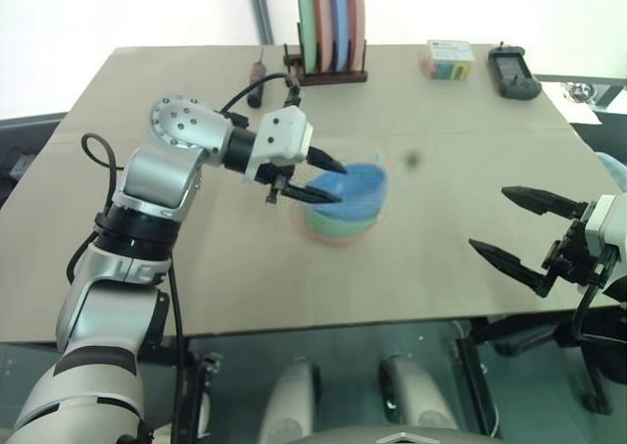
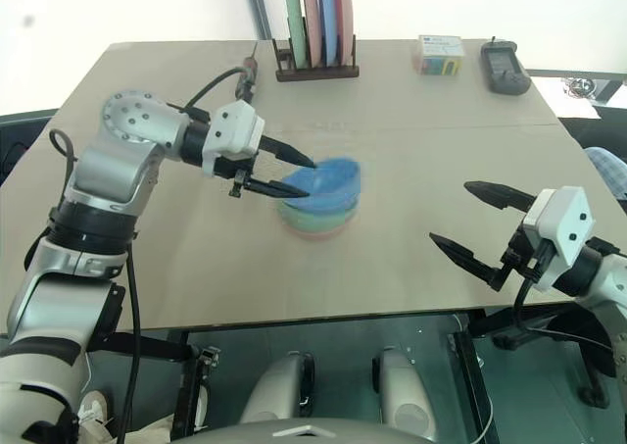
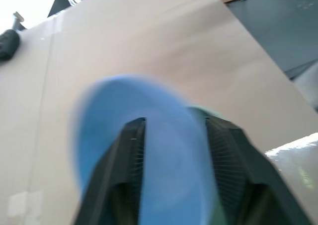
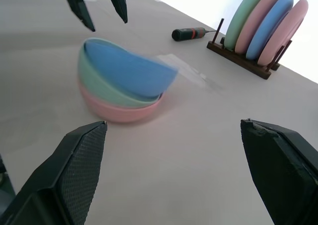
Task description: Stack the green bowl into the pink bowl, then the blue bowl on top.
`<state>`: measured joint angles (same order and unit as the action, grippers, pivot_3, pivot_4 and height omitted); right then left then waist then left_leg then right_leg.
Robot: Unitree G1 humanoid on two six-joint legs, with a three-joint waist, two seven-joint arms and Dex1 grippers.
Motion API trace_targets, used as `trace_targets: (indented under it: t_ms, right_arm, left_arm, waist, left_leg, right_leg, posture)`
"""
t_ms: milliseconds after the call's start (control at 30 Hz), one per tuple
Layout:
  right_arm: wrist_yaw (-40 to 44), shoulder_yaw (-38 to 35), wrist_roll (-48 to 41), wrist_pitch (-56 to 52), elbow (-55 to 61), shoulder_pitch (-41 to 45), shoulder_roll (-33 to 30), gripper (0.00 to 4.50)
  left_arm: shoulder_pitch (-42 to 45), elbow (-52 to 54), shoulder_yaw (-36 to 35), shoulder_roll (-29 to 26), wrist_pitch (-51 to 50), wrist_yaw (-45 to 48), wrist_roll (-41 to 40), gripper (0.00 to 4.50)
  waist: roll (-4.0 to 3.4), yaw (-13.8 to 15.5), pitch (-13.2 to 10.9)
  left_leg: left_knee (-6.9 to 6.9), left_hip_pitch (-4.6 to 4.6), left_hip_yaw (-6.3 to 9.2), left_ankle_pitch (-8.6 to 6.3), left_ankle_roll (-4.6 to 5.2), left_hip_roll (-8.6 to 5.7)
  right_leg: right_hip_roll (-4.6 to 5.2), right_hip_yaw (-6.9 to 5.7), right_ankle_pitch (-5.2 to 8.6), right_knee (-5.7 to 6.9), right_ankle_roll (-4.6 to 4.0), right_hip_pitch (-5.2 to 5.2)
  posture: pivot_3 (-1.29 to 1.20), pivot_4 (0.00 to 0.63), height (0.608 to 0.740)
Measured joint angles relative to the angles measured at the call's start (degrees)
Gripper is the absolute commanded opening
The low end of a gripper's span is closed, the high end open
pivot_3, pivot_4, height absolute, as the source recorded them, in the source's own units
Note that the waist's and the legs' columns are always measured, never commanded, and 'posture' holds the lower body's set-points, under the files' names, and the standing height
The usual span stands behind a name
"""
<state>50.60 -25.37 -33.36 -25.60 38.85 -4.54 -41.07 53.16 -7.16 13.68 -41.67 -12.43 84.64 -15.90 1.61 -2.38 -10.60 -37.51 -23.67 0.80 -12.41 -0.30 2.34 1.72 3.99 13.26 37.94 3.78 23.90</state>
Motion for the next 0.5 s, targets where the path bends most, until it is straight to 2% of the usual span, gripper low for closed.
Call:
trace_targets:
  t_ms: [33,233,267,300,333,433,500]
  right_arm:
    - [-0.17,0.85,-0.27,-0.36,0.30,0.29,-0.25,4.50]
    - [-2.73,6.29,-0.52,-3.25,-1.16,3.75,-1.36,4.50]
    - [-3.09,7.48,-0.17,-3.76,-2.06,4.40,-1.62,4.50]
    - [-3.33,8.91,0.36,-4.30,-3.10,5.41,-2.02,4.50]
    - [-3.39,10.75,1.31,-5.05,-5.40,6.81,-2.91,4.50]
    - [-3.31,12.12,2.19,-5.37,-8.42,8.58,-3.43,4.50]
    - [-1.69,12.82,3.07,-5.24,-11.15,9.75,-5.42,4.50]
  left_arm:
    - [-0.21,0.45,-0.46,-0.01,-0.29,-0.78,-0.04,3.84]
    - [-6.45,3.66,-9.73,0.57,-4.45,-11.27,-2.76,3.84]
    - [-8.37,4.26,-11.11,0.30,-5.55,-12.03,-3.65,3.84]
    - [-10.79,5.24,-12.89,-0.13,-7.07,-12.73,-5.05,4.40]
    - [-15.37,7.43,-15.67,-1.03,-10.18,-13.53,-7.75,4.46]
    - [-20.42,10.49,-18.12,-2.61,-13.52,-13.91,-10.49,4.46]
    - [-27.14,15.33,-22.48,-3.52,-14.76,-15.78,-12.52,4.46]
  waist:
    - [0.00,0.03,0.00]
    - [-0.01,-0.10,0.00]
    - [0.00,0.02,0.00]
    - [-0.01,-0.05,0.00]
    - [-0.01,-0.16,0.00]
    - [0.01,0.19,-0.01]
    - [0.00,0.18,-0.01]
  left_leg:
    - [0.00,-0.02,0.00,0.00,0.00,0.00]
    - [0.03,-0.02,0.02,-0.01,0.00,0.00]
    - [0.04,-0.03,0.04,-0.01,0.00,0.00]
    - [0.04,-0.02,0.04,-0.01,0.00,0.01]
    - [0.05,-0.03,0.01,-0.01,0.00,0.01]
    - [0.05,-0.07,0.04,-0.01,0.00,0.01]
    - [0.09,-0.06,-0.02,-0.01,0.00,-0.02]
  right_leg:
    - [0.00,0.00,-0.02,-0.01,0.02,0.01]
    - [0.02,-0.01,-0.08,-0.04,0.10,0.01]
    - [0.01,-0.04,-0.08,-0.04,0.10,0.01]
    - [0.02,-0.04,-0.07,-0.04,0.10,0.01]
    - [0.03,-0.02,-0.08,-0.05,0.09,0.04]
    - [0.05,-0.06,-0.17,-0.06,-0.07,0.05]
    - [0.12,-0.04,-0.17,-0.12,-0.10,0.05]
  posture:
    - [0.00,0.150,0.740]
    - [0.00,0.150,0.740]
    - [0.00,0.150,0.740]
    - [0.00,0.150,0.740]
    - [0.00,0.150,0.740]
    - [0.00,0.150,0.740]
    - [0.00,0.150,0.740]
